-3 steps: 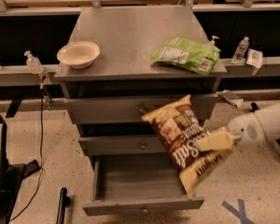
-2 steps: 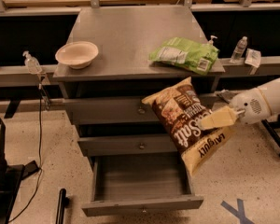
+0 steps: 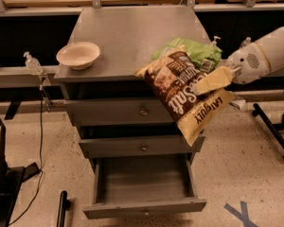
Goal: Pick brown chip bag from bottom drawer and place on counter
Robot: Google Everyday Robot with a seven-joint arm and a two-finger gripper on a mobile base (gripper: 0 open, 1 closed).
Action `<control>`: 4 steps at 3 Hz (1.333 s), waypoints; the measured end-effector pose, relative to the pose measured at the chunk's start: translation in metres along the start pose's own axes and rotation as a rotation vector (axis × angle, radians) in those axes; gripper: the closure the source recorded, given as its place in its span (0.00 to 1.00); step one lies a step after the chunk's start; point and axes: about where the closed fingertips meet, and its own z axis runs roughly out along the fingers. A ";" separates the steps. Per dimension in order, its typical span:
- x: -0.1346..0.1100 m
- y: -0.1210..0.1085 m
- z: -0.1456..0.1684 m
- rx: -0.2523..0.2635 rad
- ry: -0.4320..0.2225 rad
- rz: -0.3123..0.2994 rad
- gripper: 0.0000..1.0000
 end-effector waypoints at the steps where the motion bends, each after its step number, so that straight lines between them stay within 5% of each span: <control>1: -0.046 0.012 0.006 0.030 0.029 -0.019 1.00; 3: -0.125 0.009 0.033 0.002 -0.003 -0.040 1.00; 4: -0.172 -0.005 0.034 0.009 -0.136 -0.048 1.00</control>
Offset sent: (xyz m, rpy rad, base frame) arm 0.0612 0.0715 0.0629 -0.0624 0.0098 0.0783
